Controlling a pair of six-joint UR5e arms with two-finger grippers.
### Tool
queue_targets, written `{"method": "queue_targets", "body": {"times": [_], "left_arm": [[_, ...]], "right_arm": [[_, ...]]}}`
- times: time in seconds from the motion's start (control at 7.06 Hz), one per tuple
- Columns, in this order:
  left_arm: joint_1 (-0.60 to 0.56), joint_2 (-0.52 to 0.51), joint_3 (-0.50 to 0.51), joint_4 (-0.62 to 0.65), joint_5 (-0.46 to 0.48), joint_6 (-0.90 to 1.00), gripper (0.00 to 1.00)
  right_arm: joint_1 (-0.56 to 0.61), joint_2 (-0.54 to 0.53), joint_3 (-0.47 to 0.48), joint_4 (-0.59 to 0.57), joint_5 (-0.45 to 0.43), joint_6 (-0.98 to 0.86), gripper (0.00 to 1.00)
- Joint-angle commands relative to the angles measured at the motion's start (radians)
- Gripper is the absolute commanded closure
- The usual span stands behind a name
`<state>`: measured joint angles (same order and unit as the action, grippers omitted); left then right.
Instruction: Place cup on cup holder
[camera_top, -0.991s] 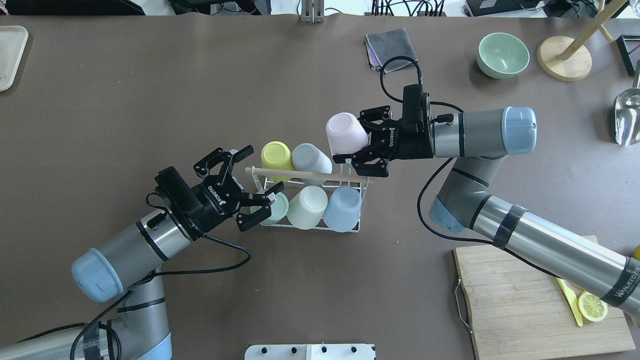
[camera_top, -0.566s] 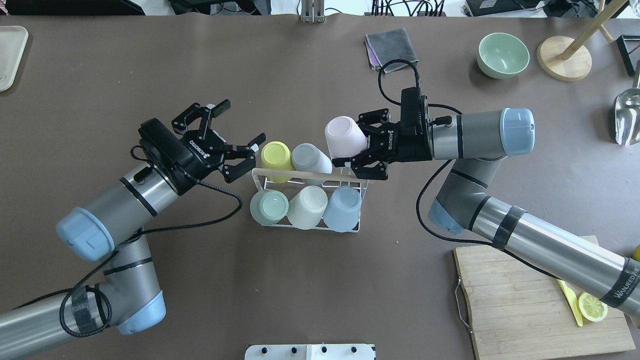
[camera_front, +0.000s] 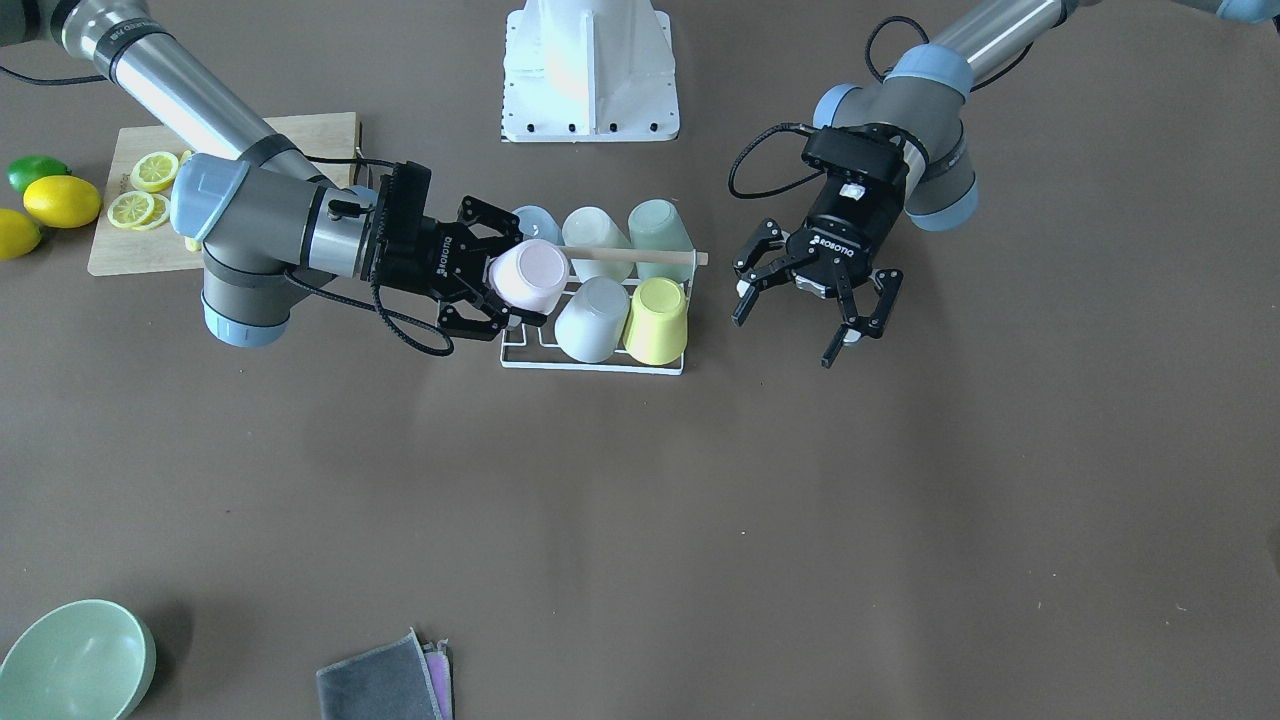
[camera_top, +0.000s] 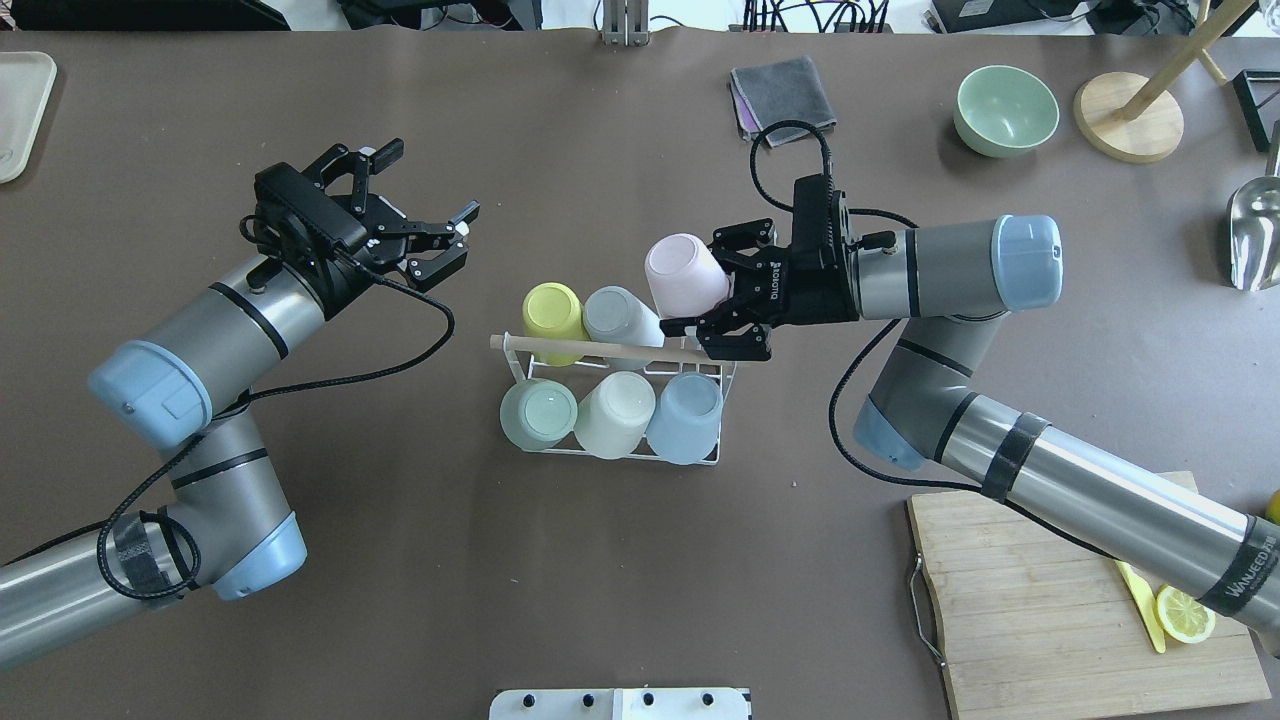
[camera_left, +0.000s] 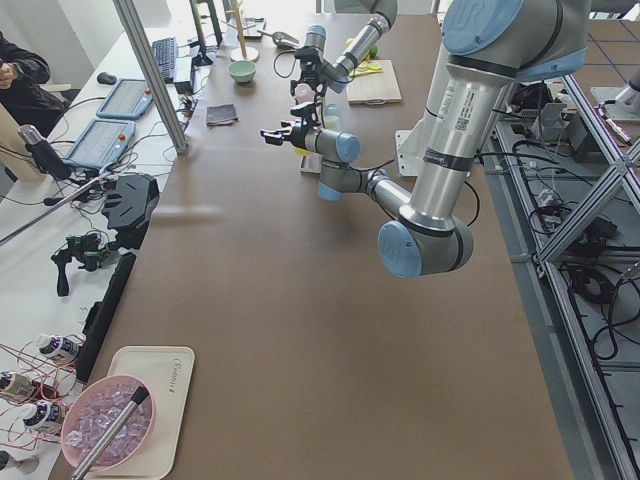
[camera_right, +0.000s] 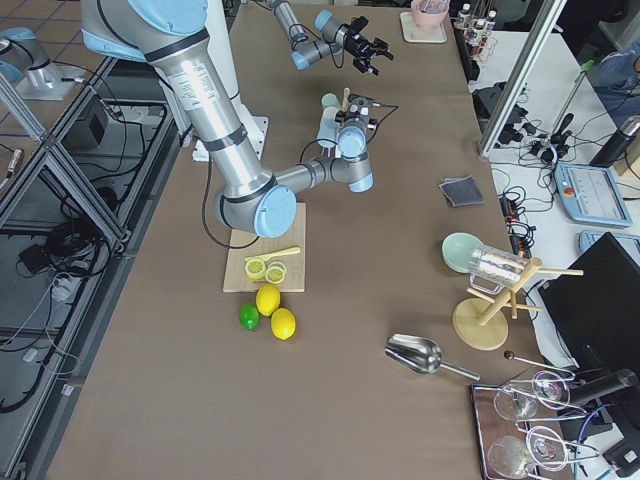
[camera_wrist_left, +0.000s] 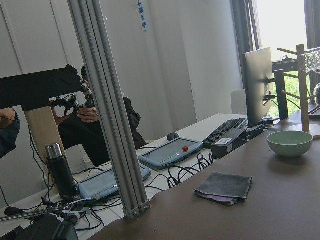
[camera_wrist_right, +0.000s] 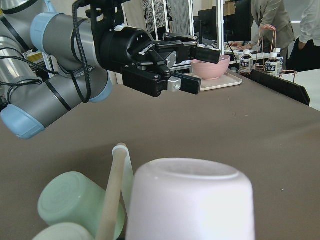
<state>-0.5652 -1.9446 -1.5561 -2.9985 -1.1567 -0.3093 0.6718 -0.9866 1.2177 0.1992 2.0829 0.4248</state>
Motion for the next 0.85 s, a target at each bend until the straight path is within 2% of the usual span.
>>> {"method": "queue_targets", "body": {"times": [0.0,0.42,0.57,0.71], "left_arm": [[-0.062,-0.002,0.004,0.116,-0.006,0.006,0.02],[-0.117,0.042,-0.007,0.301,-0.014,0.004,0.02],[-0.157,0.082,-0.009,0.347,-0.099,0.003,0.02],[-0.221,0.137,-0.022,0.389,-0.195,0.004,0.02]], "right_arm": [[0.0,0.002,0.0,-0.001,-0.003,0.005,0.0],[0.005,0.0,0.0,0.0,0.029,0.006,0.0],[0.014,0.0,0.0,-0.001,0.037,0.021,0.0],[0.043,0.003,0.0,0.0,0.092,0.078,0.0]]}}
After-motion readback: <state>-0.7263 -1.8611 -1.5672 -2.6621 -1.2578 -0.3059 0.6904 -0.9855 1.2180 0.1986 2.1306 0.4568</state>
